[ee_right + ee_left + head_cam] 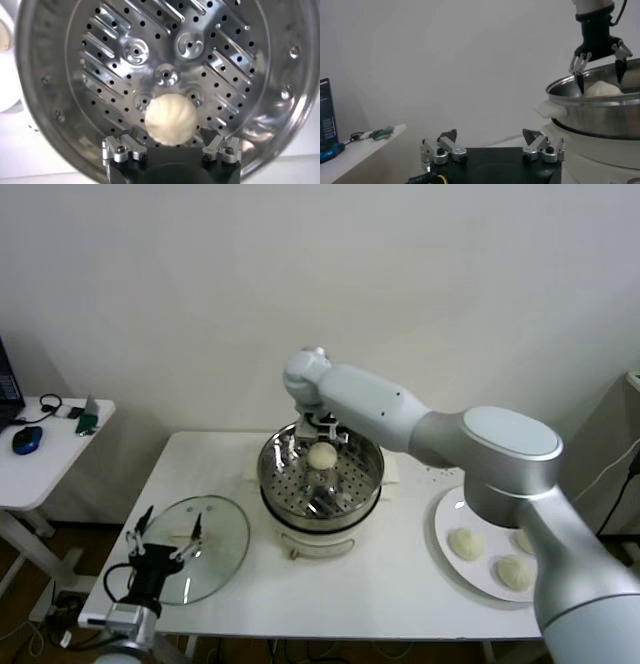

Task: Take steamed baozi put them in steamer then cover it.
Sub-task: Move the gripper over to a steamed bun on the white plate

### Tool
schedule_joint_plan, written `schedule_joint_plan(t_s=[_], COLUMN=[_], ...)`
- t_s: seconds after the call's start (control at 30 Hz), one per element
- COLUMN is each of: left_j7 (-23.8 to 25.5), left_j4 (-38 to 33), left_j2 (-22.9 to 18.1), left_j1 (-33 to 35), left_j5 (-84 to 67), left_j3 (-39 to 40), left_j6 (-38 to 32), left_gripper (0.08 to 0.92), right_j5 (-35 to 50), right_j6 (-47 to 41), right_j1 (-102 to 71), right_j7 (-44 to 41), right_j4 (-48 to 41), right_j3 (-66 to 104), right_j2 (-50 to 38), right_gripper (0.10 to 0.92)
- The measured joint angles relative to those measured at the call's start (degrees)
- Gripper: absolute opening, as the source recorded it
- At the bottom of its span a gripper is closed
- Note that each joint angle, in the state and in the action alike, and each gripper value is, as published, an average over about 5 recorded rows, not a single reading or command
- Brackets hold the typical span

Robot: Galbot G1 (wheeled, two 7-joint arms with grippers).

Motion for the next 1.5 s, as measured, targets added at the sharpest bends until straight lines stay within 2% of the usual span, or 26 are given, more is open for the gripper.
schedule_joint_plan(t_s=[0.3,0.6,0.8,1.13,1.5], left_j7=[-0.01,0.02,0.03,0.17,0.14], left_j4=[-0.54,-0.92,-0.98,-1.34,-1.03], left_j2=[0.77,1.43,1.44,1.41,0.75], left_j1=[-0.34,0.22,0.04,0.32,0.77], left_j5=[0.02,-0.23,-0.32,0.09,0.79], left_j3=[0.19,0.64,0.90,0.67,0.32], left_j6=[0.21,-0.06,-0.03,0.25,0.31], left_gripper=[0.823,0.823,0.823,0.823,0.823], right_j5=[12.89,33.91,41.96,43.86,38.90], right_j6=[-8.57,-28.03,-37.80,-44.74,-46.71], right_j1=[8.06,16.49,17.45,9.14,-5.29], right_j7=[2.71,9.88,12.54,12.93,13.31], right_j4=[8.05,22.08,28.64,32.67,32.01], right_j3=[-5.66,-17.07,-21.09,-20.47,-13.06], right_j2=[-9.22,-25.25,-35.78,-48.49,-52.69], right_gripper=[0.823,0.823,0.823,0.823,0.823])
